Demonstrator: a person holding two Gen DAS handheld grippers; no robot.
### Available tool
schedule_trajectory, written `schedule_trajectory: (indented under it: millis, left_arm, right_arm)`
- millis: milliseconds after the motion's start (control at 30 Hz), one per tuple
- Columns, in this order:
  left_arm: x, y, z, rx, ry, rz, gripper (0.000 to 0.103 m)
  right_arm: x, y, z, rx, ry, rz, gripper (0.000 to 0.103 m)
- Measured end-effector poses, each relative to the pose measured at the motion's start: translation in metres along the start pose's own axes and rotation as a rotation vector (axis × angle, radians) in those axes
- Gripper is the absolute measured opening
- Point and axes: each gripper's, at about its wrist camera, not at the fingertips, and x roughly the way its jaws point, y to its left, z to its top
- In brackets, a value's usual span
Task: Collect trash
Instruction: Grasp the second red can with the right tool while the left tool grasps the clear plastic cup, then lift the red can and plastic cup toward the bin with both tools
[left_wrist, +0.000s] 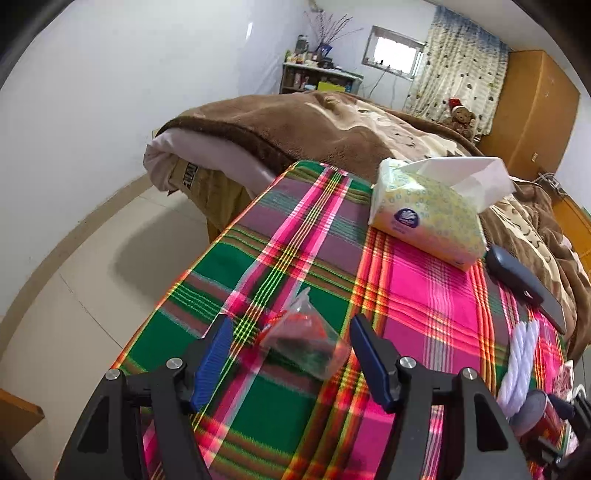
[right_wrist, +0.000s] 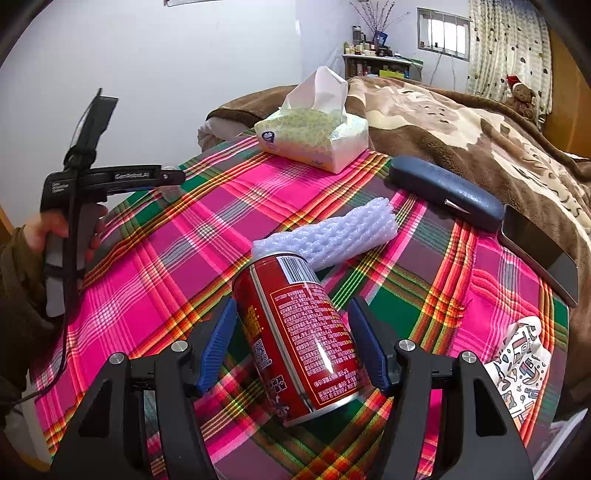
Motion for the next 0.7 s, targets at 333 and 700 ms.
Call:
schedule_trajectory:
  millis: [333, 700]
  left_arm:
    - [0.018, -0.002, 0.007, -0.03, -0.003, 0.021, 0.05]
    - [0.002, -0.032, -0.013, 0.103, 0.013, -0.055, 0.046]
  right_arm:
    - [0.001, -0.001, -0.002, 0.04, -0.013, -0.003, 0.064]
    - [-0.003, -0.005, -0.007, 0.088, -0.031, -0.013, 0.06]
